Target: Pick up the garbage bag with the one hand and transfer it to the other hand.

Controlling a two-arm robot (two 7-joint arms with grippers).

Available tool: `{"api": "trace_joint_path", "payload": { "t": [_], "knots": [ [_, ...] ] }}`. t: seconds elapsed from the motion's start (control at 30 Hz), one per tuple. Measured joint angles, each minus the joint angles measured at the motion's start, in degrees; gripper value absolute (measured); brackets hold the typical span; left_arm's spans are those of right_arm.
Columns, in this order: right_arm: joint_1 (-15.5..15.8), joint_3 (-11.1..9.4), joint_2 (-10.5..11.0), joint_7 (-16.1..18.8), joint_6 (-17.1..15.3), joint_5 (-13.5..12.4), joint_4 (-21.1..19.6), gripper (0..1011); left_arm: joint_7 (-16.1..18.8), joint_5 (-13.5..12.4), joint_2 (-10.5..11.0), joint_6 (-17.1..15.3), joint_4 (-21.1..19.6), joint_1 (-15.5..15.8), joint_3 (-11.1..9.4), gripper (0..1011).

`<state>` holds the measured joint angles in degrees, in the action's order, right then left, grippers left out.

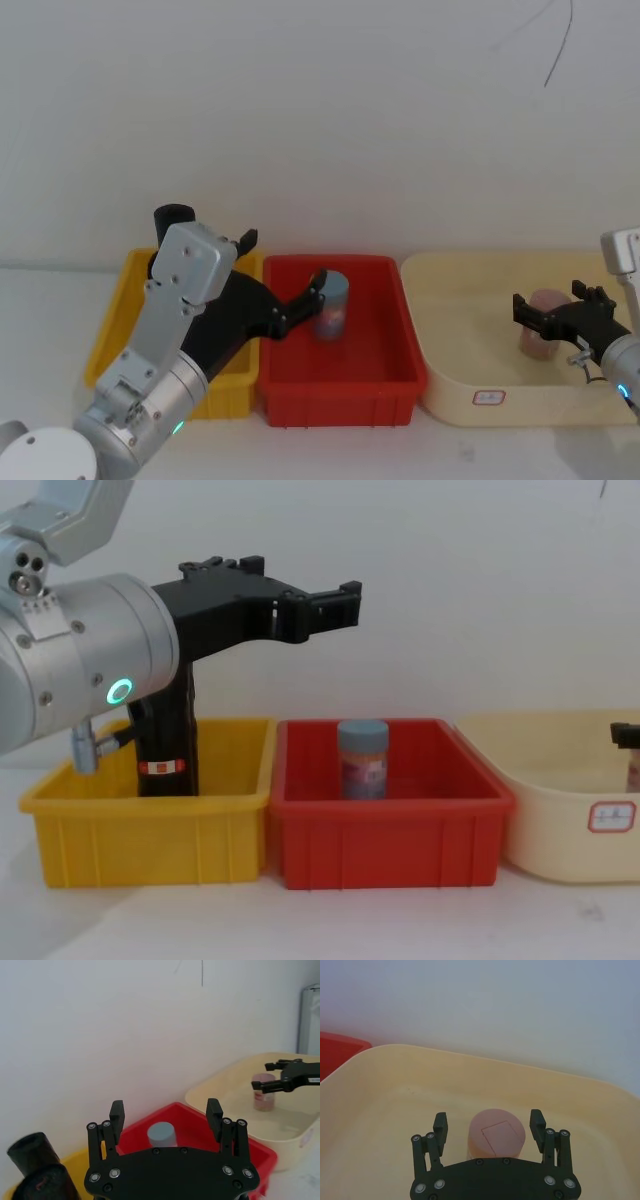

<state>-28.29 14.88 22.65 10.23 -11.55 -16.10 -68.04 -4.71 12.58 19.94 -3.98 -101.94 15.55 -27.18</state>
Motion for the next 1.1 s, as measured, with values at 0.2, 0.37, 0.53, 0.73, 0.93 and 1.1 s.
{"api": "trace_joint_path", "payload": {
  "t": [0.2, 0.37, 0.53, 0.73, 0.93, 1.1],
  "knots": [
    [0.0, 0.0, 0.0, 0.0, 0.0, 0.0, 0.0, 1001, 0.0, 1.7, 0.7, -3.4, -3.4, -2.9, 1.2, 1001],
    [0.0, 0.0, 0.0, 0.0, 0.0, 0.0, 0.0, 1000, 0.0, 2.9, 1.6, -5.6, -5.5, -5.4, 2.4, 1001],
    [0.0, 0.0, 0.0, 0.0, 0.0, 0.0, 0.0, 1001, 0.1, 3.8, 2.3, -7.3, -7.2, -7.4, 3.3, 1001],
    [0.0, 0.0, 0.0, 0.0, 0.0, 0.0, 0.0, 1001, 0.1, 4.2, 2.6, -8.3, -8.2, -8.5, 3.9, 1001],
    [0.0, 0.0, 0.0, 0.0, 0.0, 0.0, 0.0, 1001, 0.1, 4.1, 2.4, -8.4, -8.2, -8.6, 3.9, 1002],
    [0.0, 0.0, 0.0, 0.0, 0.0, 0.0, 0.0, 1001, 0.3, 4.0, 2.1, -9.0, -9.0, -9.3, 4.4, 1001]
  ]
}}
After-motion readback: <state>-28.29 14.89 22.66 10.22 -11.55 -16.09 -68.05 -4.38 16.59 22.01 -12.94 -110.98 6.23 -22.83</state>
